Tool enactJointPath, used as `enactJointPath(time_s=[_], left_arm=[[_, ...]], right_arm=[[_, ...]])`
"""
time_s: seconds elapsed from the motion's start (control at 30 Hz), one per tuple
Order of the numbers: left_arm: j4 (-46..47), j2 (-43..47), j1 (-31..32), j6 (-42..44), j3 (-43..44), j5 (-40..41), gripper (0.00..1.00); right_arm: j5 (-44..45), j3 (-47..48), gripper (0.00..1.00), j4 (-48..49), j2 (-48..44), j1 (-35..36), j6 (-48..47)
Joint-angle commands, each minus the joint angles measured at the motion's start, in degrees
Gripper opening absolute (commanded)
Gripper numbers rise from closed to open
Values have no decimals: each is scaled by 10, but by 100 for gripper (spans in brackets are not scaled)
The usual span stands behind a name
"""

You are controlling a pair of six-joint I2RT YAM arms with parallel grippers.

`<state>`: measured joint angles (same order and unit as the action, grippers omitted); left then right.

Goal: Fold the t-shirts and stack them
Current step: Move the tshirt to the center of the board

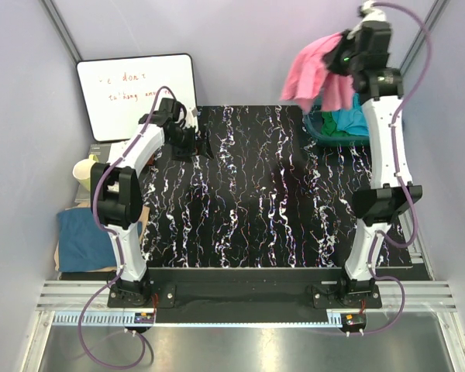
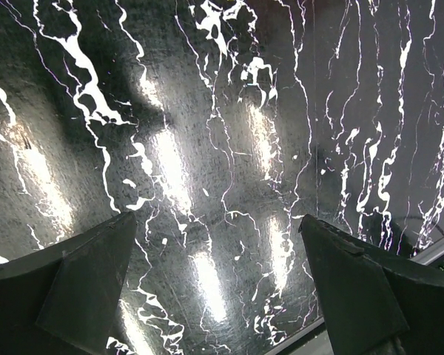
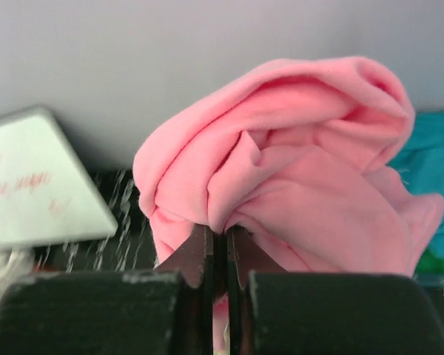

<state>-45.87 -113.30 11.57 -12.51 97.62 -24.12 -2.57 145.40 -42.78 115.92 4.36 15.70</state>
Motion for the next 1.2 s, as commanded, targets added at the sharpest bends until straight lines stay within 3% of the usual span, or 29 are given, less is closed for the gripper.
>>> enactJointPath(time_s=[0.0,0.1,0.33,0.4,0.47,0.5,0.57,0.6,0.77,1.0,1.1,1.17], left_arm=[[32,46,-1,-11,-1,11,99],[41,53,-1,-13,-8,19,99],[53,100,-1,-34,-60,32,99],[60,112,6,-35,-74,24,99],[60,125,27,-25,-91,10,99],[60,128,40,-17,-96,7,99],[59,132,83,7,-105,7,99],[58,131,98,9,-109,9,99],[58,92,201,0,-107,42,99],[53,-12,271,4,-46,59,96],[40,-52,280,0,4,85,88],[14,-74,280,-3,24,106,68]], right_arm=[[-67,-93,0,-23,-68,74,-16],[-120,-196,0,-47,-103,107,-1],[-197,-552,0,-14,-154,131,28],[-203,-607,22,-26,-132,131,18],[-191,-637,37,-22,-138,132,15],[-172,-649,58,-16,-160,132,16],[-139,-662,81,-9,-187,132,19],[-110,-659,100,-10,-211,132,20],[-86,-635,100,-13,-231,132,19],[-53,-601,100,-34,-236,131,3],[-40,-598,100,-43,-242,130,-7],[-41,-599,100,-47,-246,131,-9]])
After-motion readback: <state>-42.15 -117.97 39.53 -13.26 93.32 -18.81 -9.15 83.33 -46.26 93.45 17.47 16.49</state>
